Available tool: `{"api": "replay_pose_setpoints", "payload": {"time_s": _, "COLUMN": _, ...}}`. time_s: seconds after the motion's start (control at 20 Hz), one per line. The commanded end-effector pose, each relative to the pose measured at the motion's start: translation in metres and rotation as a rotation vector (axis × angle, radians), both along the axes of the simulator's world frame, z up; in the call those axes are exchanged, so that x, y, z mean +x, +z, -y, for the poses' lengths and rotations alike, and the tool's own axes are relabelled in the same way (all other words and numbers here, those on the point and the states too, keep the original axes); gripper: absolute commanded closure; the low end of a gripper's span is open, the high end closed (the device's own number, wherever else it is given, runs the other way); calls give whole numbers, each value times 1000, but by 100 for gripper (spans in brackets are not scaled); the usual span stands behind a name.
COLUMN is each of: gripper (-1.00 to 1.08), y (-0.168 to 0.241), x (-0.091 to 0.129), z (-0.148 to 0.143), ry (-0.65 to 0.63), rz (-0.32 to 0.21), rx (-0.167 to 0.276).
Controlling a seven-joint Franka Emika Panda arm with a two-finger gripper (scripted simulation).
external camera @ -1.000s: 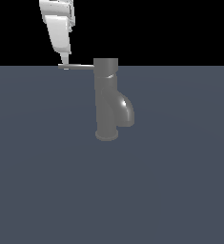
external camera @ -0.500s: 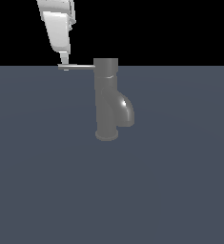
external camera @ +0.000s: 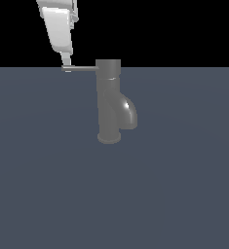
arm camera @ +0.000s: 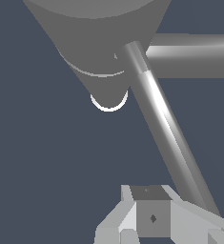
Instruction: Turn on the faucet by rotating a designated handle.
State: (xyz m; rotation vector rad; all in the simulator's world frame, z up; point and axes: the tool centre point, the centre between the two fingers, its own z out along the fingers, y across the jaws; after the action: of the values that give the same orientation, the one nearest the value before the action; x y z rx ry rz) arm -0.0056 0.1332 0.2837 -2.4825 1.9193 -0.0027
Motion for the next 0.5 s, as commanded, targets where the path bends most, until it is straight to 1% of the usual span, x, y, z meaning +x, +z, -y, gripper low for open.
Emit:
{"api": "replay_pose_setpoints", "payload": {"time_s": 0.0, "gripper": 108, "y": 0, "x": -8, "z": 3, "ry": -1, "rz": -4, "rx": -2}}
{"api": "replay_pose_setpoints", "payload": {"time_s": 0.4, "gripper": 108, "y": 0, "x": -28, "z": 10, "ry": -2, "rz": -4, "rx": -2}}
{"api": "replay_pose_setpoints", "payload": {"time_s": 0.45, "gripper": 108, "y": 0, "x": -28, "z": 10, "ry": -2, "rz": -4, "rx": -2}}
